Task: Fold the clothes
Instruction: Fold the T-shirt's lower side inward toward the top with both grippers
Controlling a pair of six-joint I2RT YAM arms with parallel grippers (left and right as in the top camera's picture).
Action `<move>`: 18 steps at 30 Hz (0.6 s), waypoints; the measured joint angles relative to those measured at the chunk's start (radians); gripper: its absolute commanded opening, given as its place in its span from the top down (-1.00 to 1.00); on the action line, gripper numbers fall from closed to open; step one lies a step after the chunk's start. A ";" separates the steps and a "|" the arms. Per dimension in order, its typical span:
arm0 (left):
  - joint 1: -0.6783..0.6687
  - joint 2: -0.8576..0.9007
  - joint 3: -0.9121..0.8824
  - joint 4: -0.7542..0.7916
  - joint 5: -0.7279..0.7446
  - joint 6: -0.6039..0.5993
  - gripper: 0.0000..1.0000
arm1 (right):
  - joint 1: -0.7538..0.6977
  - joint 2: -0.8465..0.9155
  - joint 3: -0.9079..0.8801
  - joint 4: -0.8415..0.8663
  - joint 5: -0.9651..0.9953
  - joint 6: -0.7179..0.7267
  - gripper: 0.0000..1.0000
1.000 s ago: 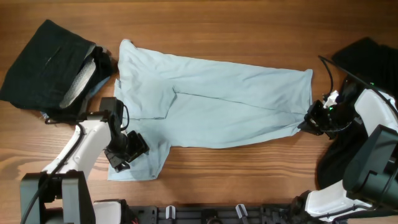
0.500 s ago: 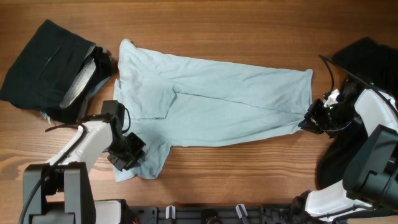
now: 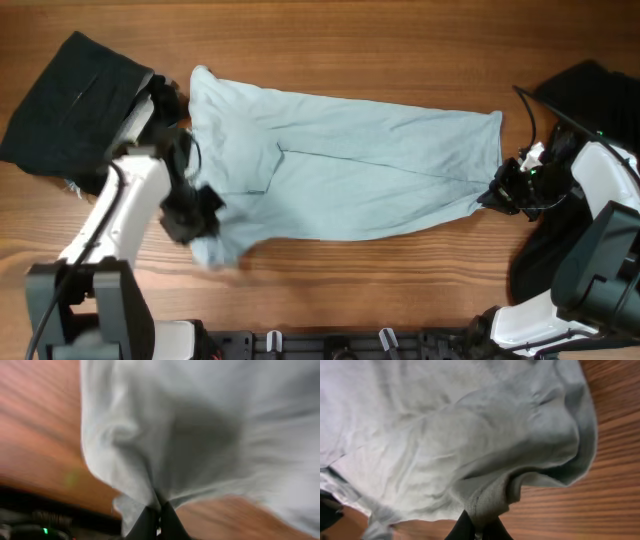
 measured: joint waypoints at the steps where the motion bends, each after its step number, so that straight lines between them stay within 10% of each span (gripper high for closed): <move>1: 0.000 -0.001 0.047 0.001 -0.014 0.012 0.92 | 0.000 0.000 0.004 -0.009 -0.001 0.003 0.91; 18: -0.024 -0.008 0.217 0.426 -0.093 0.102 0.92 | 0.000 -0.002 0.011 0.259 -0.035 0.144 0.91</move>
